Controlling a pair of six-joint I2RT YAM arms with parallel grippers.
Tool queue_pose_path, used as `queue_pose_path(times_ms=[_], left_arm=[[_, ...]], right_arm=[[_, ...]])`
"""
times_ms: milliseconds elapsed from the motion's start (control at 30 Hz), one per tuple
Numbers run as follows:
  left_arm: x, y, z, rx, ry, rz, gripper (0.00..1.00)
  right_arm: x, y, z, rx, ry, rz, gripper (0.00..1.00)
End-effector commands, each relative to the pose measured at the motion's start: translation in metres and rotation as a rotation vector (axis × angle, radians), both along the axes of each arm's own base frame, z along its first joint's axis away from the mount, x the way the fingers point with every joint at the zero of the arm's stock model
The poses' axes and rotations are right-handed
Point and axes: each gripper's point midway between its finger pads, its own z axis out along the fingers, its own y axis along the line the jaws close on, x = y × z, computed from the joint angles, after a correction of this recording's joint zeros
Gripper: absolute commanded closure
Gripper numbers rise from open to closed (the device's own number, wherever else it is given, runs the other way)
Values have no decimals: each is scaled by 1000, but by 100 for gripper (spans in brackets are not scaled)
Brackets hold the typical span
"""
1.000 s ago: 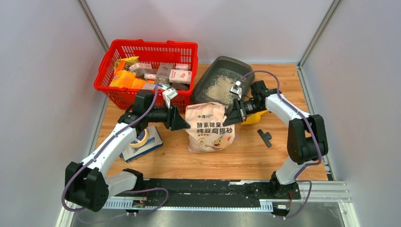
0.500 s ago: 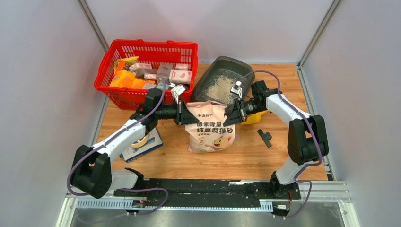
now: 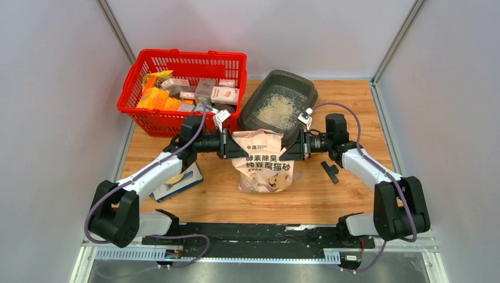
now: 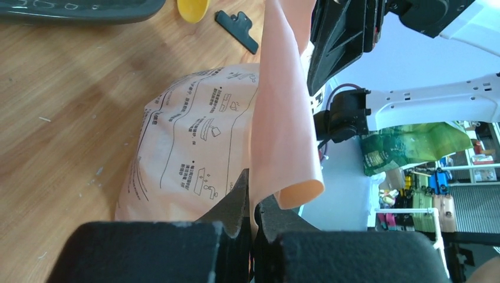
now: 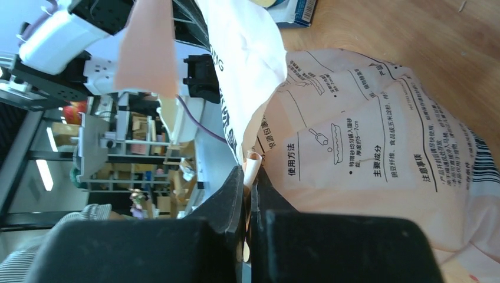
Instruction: Fill the litter box with clean litter
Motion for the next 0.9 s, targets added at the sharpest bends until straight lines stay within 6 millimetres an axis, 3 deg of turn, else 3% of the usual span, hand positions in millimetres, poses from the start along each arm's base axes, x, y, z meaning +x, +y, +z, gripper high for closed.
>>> queue_pose_path(times_ms=[0,133,167,200,267,433,567,667,767,833,867], left_arm=[[-4,9,-5,5,67,30,100],[-15,12,-4,-36,197,-12,100],[-17,12,-2,-48,225,-22,100],[-20,12,-3,-58,285,-30,100],[-25,11,3,-84,320,-74,100],[-34,12,9,-89,406,-116,100],[-30,10,7,-85,406,-104,100],[-28,10,1,-70,403,-93,100],[-26,10,-9,-52,405,-74,100],[-24,10,-14,-43,410,-63,100],[-24,10,-16,-41,412,-59,100]], right_arm=[[4,7,26,103,43,43,100],[-10,5,42,126,113,144,100],[-24,1,38,104,284,155,100],[-21,1,45,115,150,196,100],[-41,-4,54,134,264,233,100],[-49,-6,57,134,286,230,100],[-40,-4,52,87,191,201,100],[-29,-3,42,30,74,170,91],[-17,-1,32,20,-25,129,90],[-14,1,30,23,-12,91,84],[-3,3,33,35,-111,61,80]])
